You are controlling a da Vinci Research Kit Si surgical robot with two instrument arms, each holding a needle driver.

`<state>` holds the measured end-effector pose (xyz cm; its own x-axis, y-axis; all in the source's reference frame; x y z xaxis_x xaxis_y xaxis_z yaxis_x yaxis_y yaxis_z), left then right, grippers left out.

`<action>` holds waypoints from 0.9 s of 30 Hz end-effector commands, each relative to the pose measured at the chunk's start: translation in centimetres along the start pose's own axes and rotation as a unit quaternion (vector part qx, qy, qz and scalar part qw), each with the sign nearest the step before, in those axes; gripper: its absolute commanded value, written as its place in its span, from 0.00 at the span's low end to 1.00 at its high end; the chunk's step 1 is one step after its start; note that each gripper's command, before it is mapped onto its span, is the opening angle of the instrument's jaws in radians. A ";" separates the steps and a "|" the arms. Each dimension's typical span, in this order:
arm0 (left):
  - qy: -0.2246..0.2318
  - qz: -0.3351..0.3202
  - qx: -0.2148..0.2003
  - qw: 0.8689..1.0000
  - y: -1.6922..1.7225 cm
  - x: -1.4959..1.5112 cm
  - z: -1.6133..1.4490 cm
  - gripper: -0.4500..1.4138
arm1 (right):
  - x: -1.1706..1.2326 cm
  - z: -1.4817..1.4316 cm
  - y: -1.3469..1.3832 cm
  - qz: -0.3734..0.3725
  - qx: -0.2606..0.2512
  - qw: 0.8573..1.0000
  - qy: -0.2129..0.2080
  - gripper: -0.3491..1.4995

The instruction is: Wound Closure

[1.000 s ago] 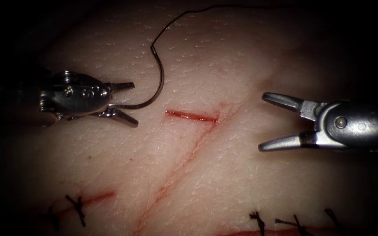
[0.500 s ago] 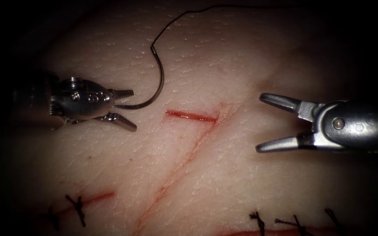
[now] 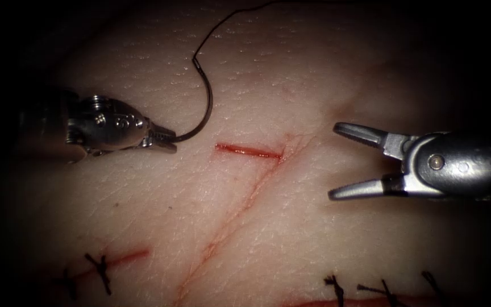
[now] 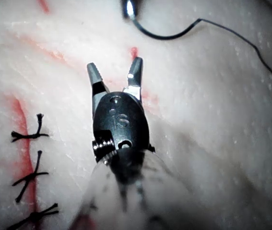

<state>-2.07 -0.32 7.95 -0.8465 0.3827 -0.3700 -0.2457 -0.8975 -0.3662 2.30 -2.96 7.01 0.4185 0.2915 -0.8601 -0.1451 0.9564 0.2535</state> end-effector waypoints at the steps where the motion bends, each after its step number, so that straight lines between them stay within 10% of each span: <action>1: -0.001 0.001 0.004 1.000 -0.01 0.02 0.08 0.00 | -0.03 0.09 -0.05 0.001 0.001 1.000 0.001 0.72; 18: 0.041 0.079 0.107 0.990 0.18 0.14 -0.37 0.00 | -0.06 0.11 0.02 0.092 -0.019 0.996 0.005 0.47; 22: 0.058 0.114 0.130 0.983 0.31 0.19 -0.46 0.00 | -0.02 0.09 0.12 0.124 -0.023 0.992 0.008 0.52; 27: 0.067 0.173 0.165 0.969 0.48 0.25 -0.48 0.00 | 0.04 0.08 0.30 0.208 -0.035 0.977 0.033 0.82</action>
<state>-2.13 -0.55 7.19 -0.8424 0.0380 -0.5376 -0.1083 -0.9891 0.0998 2.24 -2.59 7.05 0.2425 0.6646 -0.7068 -0.3614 0.7380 0.5699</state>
